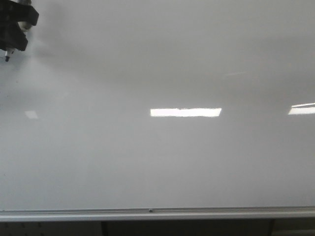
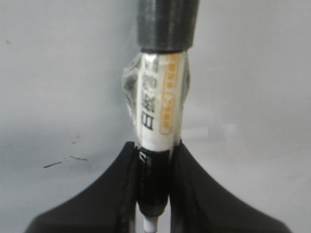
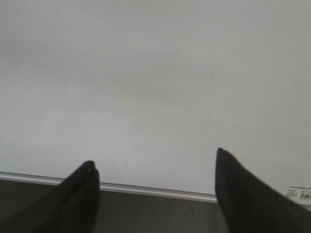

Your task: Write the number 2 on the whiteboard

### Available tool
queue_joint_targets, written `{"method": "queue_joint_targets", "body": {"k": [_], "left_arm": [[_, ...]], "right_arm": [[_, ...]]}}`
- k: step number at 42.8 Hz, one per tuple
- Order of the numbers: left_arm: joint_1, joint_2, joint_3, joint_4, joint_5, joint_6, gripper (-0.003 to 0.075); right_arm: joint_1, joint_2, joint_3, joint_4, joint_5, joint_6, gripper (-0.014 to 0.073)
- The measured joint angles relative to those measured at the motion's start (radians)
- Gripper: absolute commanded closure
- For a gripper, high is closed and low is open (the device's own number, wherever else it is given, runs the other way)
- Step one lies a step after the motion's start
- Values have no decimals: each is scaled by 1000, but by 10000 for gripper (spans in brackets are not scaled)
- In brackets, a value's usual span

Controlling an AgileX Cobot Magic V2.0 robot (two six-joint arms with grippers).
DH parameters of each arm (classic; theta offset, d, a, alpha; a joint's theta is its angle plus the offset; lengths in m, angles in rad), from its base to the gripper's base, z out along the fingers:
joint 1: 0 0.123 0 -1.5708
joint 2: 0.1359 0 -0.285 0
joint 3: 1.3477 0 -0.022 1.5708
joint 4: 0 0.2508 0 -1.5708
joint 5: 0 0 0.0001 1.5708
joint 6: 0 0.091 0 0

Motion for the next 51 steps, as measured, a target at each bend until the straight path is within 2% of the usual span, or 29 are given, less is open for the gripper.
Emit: {"method": "queue_joint_targets", "body": {"k": [6, 11, 18, 22, 26, 31, 36, 44, 51], "left_arm": [[0, -96, 0, 0, 110, 2, 733], [0, -189, 0, 0, 263, 48, 733], [-23, -291, 0, -6, 475, 173, 733], [-69, -330, 0, -28, 592, 272, 733], [-135, -342, 0, -84, 678, 395, 733], [-226, -333, -5, -148, 736, 520, 733], [-330, -296, -35, -167, 765, 578, 733], [-474, -215, -115, -171, 764, 650, 733], [-558, -126, -180, -171, 764, 699, 733]], "right_arm": [[0, 0, 0, 0, -4, 0, 68], [0, 0, -4, 0, 14, 0, 68], [0, 26, -46, 21, 109, 0, 68], [0, 62, -87, 41, 188, -5, 68], [10, 106, -136, 83, 263, -64, 68], [58, 167, -194, 169, 331, -198, 68], [127, 221, -242, 240, 373, -338, 68], [256, 288, -318, 264, 435, -509, 68], [372, 327, -364, 265, 451, -635, 68]]}}
